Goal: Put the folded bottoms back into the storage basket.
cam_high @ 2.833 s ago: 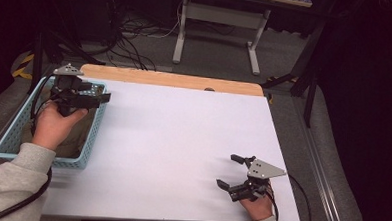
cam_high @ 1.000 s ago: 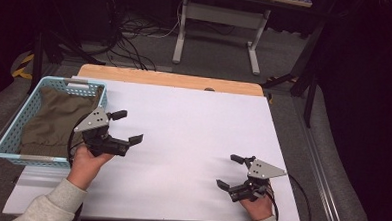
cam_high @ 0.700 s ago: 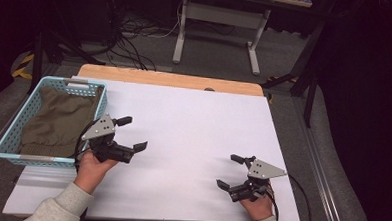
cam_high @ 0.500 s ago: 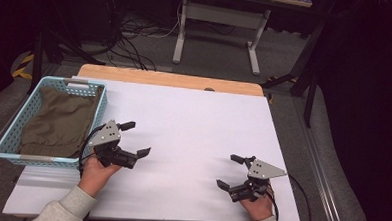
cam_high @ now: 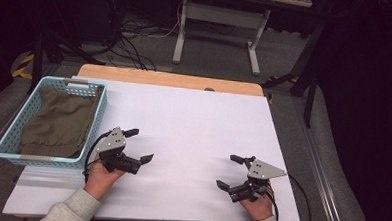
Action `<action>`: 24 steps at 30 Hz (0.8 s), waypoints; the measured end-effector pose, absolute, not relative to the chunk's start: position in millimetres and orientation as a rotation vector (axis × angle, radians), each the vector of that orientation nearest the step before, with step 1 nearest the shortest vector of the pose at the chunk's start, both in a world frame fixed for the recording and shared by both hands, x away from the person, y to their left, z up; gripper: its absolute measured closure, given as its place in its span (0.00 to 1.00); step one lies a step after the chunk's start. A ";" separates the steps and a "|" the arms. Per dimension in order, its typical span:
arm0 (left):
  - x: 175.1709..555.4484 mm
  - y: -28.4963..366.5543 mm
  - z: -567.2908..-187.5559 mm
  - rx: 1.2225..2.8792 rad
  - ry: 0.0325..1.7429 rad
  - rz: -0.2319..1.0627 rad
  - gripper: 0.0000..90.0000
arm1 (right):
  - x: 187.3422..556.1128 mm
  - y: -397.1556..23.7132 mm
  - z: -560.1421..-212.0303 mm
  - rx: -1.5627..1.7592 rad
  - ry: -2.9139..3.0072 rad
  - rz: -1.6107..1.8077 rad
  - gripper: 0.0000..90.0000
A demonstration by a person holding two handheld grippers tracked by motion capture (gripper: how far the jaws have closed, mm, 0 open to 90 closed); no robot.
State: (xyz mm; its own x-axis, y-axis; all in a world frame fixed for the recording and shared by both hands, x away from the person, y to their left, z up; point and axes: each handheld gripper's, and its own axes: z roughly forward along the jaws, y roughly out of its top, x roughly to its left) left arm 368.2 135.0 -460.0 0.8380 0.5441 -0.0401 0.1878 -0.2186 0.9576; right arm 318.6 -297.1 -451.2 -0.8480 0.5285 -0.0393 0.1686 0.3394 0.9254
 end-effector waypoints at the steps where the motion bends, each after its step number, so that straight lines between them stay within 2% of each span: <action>1: 368.1 135.2 -460.2 1.788 0.559 0.363 0.01 | 318.6 -297.1 -451.2 0.619 2.276 1.513 0.03; 24: 369.6 136.1 -463.6 1.802 0.573 0.349 0.01 | 318.5 -296.4 -451.5 0.613 2.280 1.512 0.03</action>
State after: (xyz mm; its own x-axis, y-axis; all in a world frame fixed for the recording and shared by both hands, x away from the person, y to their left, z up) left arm 369.6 136.1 -463.6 0.8361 0.5462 -0.0512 0.2054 -0.2251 0.9524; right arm 318.5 -296.4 -451.5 -0.8503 0.5247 -0.0407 0.1667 0.3418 0.9249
